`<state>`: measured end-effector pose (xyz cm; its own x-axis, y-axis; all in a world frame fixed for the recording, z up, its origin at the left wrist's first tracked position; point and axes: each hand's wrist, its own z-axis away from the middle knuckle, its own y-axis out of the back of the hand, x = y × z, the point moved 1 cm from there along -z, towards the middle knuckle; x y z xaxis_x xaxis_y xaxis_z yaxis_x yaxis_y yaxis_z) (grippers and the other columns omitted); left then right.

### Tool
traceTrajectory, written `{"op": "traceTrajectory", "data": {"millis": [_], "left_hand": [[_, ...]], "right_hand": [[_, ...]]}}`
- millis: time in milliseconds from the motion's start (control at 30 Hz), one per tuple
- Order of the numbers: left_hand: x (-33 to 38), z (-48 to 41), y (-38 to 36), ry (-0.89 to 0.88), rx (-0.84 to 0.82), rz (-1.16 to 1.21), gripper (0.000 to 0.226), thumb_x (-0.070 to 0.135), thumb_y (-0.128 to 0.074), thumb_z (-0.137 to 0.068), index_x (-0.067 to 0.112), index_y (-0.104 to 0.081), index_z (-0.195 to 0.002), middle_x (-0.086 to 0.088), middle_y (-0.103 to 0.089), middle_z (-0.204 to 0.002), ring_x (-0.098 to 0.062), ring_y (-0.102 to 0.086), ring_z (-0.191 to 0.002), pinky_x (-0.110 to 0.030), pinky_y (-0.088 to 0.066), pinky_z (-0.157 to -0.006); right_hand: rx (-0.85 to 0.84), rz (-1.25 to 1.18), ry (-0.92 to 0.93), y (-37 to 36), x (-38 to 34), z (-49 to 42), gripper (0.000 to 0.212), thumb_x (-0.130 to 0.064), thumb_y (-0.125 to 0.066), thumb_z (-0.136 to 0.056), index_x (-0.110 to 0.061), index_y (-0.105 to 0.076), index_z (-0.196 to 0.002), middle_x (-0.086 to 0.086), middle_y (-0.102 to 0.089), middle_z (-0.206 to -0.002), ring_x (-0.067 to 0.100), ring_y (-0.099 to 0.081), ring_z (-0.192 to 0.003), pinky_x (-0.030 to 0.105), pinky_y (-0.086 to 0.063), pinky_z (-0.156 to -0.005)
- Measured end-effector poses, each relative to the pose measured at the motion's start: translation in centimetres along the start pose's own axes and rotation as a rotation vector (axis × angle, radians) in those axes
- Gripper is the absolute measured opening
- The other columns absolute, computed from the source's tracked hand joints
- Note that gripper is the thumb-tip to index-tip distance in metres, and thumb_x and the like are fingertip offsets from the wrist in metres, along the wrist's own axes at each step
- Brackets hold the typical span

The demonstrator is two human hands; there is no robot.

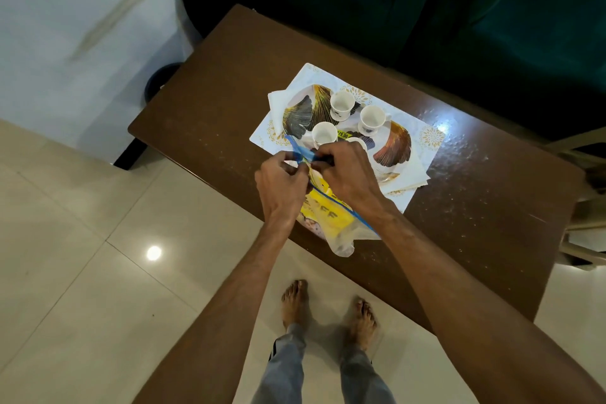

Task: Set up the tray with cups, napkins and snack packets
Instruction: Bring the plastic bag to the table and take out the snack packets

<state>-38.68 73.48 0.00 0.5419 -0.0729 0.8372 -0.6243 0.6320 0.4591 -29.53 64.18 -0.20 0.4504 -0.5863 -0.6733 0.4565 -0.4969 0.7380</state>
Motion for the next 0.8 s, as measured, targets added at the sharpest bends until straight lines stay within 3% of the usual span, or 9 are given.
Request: {"op": "traceTrajectory", "data": {"millis": [100,167,267,433,533,600,633,733,800], "left_hand": [[-0.6,0.0,0.5,-0.012,0.053,0.017,0.014,0.005,-0.065,-0.086,0.010,-0.076,-0.093,0.002,-0.073,-0.063,-0.014,-0.071,-0.049,-0.040,-0.064,-0.059],[-1.3,0.1,1.2,0.020,0.108,0.035,0.016,0.003,-0.066,-0.085,0.015,-0.076,-0.088,0.003,-0.073,-0.065,-0.011,-0.070,-0.046,-0.040,-0.063,-0.052],[-2.0,0.1,1.8,0.001,0.144,0.029,0.017,0.004,-0.068,-0.084,0.017,-0.077,-0.090,0.003,-0.074,-0.067,-0.013,-0.071,-0.049,-0.043,-0.063,-0.054],[-1.9,0.4,1.7,-0.085,0.155,-0.043,0.019,0.011,-0.068,-0.087,0.012,-0.077,-0.103,0.000,-0.072,-0.070,-0.022,-0.072,-0.061,-0.046,-0.063,-0.066],[-1.7,1.8,1.4,-0.008,0.126,-0.068,0.042,0.033,-0.073,-0.087,0.015,-0.068,-0.124,0.001,-0.071,-0.071,-0.023,-0.073,-0.072,-0.046,-0.062,-0.076],[-1.7,3.6,0.3,0.074,0.057,-0.139,0.070,0.052,-0.077,-0.078,0.020,-0.056,-0.136,-0.003,-0.076,-0.091,-0.027,-0.070,-0.097,-0.046,-0.058,-0.088],[-1.6,4.7,-0.5,0.097,-0.006,-0.140,0.072,0.053,-0.078,-0.075,0.022,-0.053,-0.135,-0.005,-0.075,-0.101,-0.029,-0.067,-0.104,-0.047,-0.057,-0.089],[-1.6,7.1,-2.2,0.147,-0.163,0.023,0.047,0.023,-0.077,-0.076,0.020,-0.057,-0.118,-0.010,-0.073,-0.100,-0.038,-0.071,-0.095,-0.054,-0.062,-0.077],[-2.0,7.0,-1.8,0.152,-0.130,0.071,0.033,0.005,-0.069,-0.078,0.019,-0.060,-0.105,-0.013,-0.072,-0.094,-0.034,-0.074,-0.076,-0.048,-0.064,-0.064]], "right_hand": [[0.080,-0.018,-0.080,0.7,1.0,-0.3,0.009,-0.011,-0.073,-0.083,-0.008,-0.079,-0.089,0.010,-0.077,-0.086,0.025,-0.068,-0.082,0.037,-0.054,-0.072],[0.134,-0.029,-0.123,1.2,1.8,-0.4,0.010,-0.010,-0.073,-0.084,-0.007,-0.079,-0.092,0.011,-0.077,-0.089,0.024,-0.069,-0.082,0.037,-0.056,-0.077],[0.132,-0.076,-0.160,1.7,2.4,-0.3,0.014,-0.014,-0.076,-0.085,-0.007,-0.077,-0.098,0.009,-0.076,-0.092,0.019,-0.066,-0.081,0.040,-0.056,-0.083],[-0.090,-0.106,-0.265,2.3,2.6,1.6,0.049,-0.038,-0.084,-0.078,-0.013,-0.067,-0.117,0.006,-0.071,-0.106,0.021,-0.065,-0.094,0.037,-0.055,-0.080],[-0.083,-0.060,-0.265,2.3,2.3,3.1,0.025,-0.025,-0.080,-0.082,-0.013,-0.073,-0.103,0.007,-0.073,-0.095,0.026,-0.068,-0.087,0.038,-0.055,-0.077],[-0.027,-0.064,-0.253,2.0,1.6,3.5,0.010,-0.012,-0.073,-0.084,-0.011,-0.074,-0.093,0.011,-0.074,-0.089,0.031,-0.067,-0.080,0.038,-0.054,-0.071],[-0.012,-0.066,-0.245,1.8,1.2,3.5,0.009,-0.008,-0.071,-0.083,-0.010,-0.075,-0.091,0.011,-0.073,-0.086,0.030,-0.066,-0.077,0.036,-0.052,-0.067],[-0.012,-0.078,-0.214,1.7,0.7,3.8,0.014,-0.002,-0.070,-0.080,-0.008,-0.076,-0.091,0.010,-0.074,-0.084,0.025,-0.066,-0.073,0.031,-0.049,-0.065],[0.015,-0.076,-0.231,2.4,1.5,4.1,0.016,0.000,-0.071,-0.082,-0.007,-0.077,-0.095,0.011,-0.076,-0.087,0.023,-0.068,-0.077,0.033,-0.054,-0.070]]}}
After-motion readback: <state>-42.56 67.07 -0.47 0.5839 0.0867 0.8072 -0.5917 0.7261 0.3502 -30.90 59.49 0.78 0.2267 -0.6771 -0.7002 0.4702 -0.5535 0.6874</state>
